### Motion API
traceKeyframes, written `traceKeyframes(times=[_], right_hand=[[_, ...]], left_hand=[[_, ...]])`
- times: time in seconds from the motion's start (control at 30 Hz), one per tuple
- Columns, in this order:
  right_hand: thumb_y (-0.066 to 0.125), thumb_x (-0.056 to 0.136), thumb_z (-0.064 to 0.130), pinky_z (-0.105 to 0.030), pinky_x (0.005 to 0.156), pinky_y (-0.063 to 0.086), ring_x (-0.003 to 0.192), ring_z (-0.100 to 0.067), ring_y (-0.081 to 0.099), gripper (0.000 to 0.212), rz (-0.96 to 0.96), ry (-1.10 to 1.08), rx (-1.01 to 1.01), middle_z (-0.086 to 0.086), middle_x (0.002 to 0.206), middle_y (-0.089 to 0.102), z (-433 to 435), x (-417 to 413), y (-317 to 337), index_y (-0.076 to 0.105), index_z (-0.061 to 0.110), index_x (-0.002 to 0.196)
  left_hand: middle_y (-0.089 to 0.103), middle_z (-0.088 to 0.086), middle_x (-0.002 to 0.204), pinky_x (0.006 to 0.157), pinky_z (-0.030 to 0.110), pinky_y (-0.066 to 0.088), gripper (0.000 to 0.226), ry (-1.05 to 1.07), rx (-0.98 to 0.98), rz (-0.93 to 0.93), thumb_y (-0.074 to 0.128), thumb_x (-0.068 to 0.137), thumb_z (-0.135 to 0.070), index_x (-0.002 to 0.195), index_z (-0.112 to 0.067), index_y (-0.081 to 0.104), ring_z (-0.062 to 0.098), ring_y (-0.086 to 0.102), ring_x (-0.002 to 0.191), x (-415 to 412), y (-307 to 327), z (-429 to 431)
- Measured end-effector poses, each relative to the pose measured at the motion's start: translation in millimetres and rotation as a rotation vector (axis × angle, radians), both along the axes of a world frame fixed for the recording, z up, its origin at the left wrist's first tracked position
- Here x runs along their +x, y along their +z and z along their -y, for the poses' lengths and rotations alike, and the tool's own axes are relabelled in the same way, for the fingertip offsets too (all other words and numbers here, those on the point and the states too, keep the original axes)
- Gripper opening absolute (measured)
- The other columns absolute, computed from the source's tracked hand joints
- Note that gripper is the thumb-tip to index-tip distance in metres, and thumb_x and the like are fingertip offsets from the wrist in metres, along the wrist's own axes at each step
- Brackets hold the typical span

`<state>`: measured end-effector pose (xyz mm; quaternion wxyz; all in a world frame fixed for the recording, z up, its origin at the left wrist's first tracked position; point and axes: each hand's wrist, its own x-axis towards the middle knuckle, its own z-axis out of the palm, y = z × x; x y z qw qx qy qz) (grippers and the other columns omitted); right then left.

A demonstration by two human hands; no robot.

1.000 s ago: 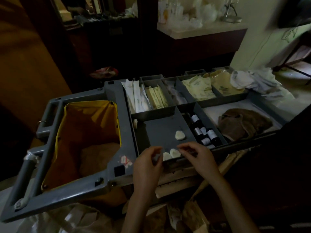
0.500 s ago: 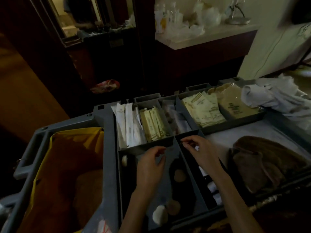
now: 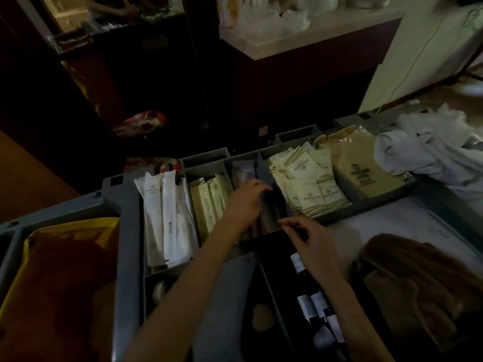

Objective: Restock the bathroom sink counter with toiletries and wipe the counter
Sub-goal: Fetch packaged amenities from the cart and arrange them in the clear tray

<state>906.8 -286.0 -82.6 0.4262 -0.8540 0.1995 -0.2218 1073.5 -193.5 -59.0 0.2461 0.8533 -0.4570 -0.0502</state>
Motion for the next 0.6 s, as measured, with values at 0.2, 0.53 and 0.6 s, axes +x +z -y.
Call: traceKeyframes(times=[0.2, 0.53, 0.6], right_hand=[[0.064, 0.090, 0.018, -0.013, 0.076, 0.048, 0.089, 0.001, 0.062, 0.014, 0.024, -0.007, 0.082, 0.015, 0.094, 0.068, -0.2, -0.3, 1.7, 0.069, 0.029, 0.096], [0.066, 0.089, 0.016, -0.013, 0.078, 0.049, 0.089, 0.002, 0.063, 0.013, 0.059, -0.025, 0.162, 0.016, 0.091, 0.069, -0.5, -3.4, 3.4, 0.071, 0.025, 0.096], [0.066, 0.089, 0.016, -0.013, 0.076, 0.048, 0.088, 0.002, 0.062, 0.012, 0.067, -0.022, 0.167, 0.017, 0.091, 0.069, 0.2, -3.7, 4.2, 0.071, 0.024, 0.096]], left_hand=[[0.048, 0.006, 0.142, 0.093, 0.033, 0.045, 0.053, -0.223, 0.386, 0.186, 0.060, 0.083, -0.003, 0.134, -0.015, 0.053, 0.024, 0.045, 0.129, 22.8, -8.9, 18.9], [0.046, 0.009, 0.140, 0.106, 0.038, 0.028, 0.055, -0.304, 0.540, 0.321, 0.062, 0.081, -0.014, 0.135, -0.016, 0.050, 0.028, 0.036, 0.131, 21.4, -4.7, 23.5], [0.049, 0.007, 0.135, 0.103, 0.034, 0.029, 0.049, -0.275, 0.500, 0.339, 0.058, 0.084, -0.012, 0.133, -0.016, 0.053, 0.027, 0.038, 0.127, 16.8, -7.0, 23.9]])
